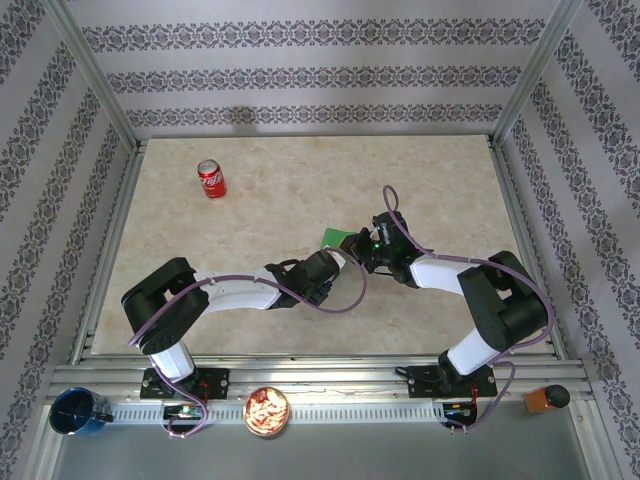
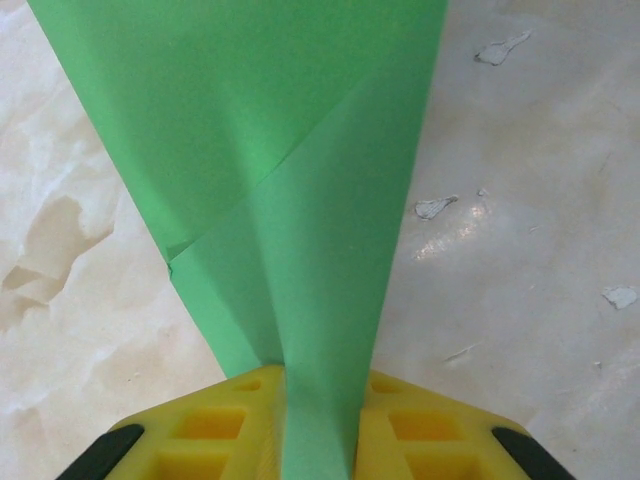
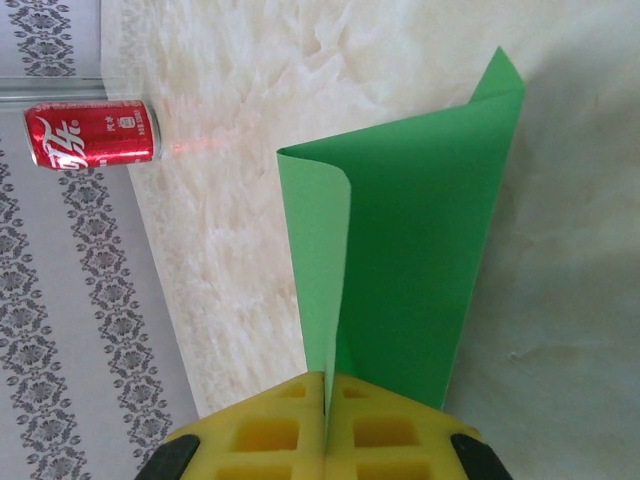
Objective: Fold a paper plane with a square sheet of paper (pick it up from the middle)
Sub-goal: Fold the wing for the fifth time at the center of the table.
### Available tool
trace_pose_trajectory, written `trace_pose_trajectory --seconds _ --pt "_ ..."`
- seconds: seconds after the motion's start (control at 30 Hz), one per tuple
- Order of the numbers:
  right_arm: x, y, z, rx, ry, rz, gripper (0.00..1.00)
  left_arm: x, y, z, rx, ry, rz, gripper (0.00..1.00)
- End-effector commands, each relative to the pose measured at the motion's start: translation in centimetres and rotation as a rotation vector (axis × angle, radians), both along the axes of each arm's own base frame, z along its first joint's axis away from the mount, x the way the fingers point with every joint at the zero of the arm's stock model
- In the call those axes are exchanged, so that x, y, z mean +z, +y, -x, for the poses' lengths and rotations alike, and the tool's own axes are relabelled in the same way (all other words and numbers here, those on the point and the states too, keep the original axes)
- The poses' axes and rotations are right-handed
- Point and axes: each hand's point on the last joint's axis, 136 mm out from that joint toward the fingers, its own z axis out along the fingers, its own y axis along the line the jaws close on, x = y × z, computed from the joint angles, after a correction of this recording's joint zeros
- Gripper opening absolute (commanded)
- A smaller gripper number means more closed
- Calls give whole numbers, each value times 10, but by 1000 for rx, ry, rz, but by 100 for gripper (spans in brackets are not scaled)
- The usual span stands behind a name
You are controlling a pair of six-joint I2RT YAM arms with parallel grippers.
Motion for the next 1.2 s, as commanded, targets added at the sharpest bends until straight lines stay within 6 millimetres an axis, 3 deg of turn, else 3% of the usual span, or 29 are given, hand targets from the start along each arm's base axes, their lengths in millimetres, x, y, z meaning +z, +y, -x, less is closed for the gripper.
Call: trace_pose_trajectory --seconds 0.0,0.43,0.87,1.0,1.17 --pt "3 1 3 7 -7 -14 1 4 -2 2 -12 -13 -22 23" --pt "-6 2 4 8 14 -14 1 10 -3 1 -8 -33 2 26" --pt "-7 1 4 6 21 -11 4 10 -2 1 -5 -37 4 10" --pt "-4 1 4 11 12 -7 10 10 -2 1 -3 -35 6 7" --pt "-1 -6 6 25 -2 45 30 6 -3 2 -1 -16 5 7"
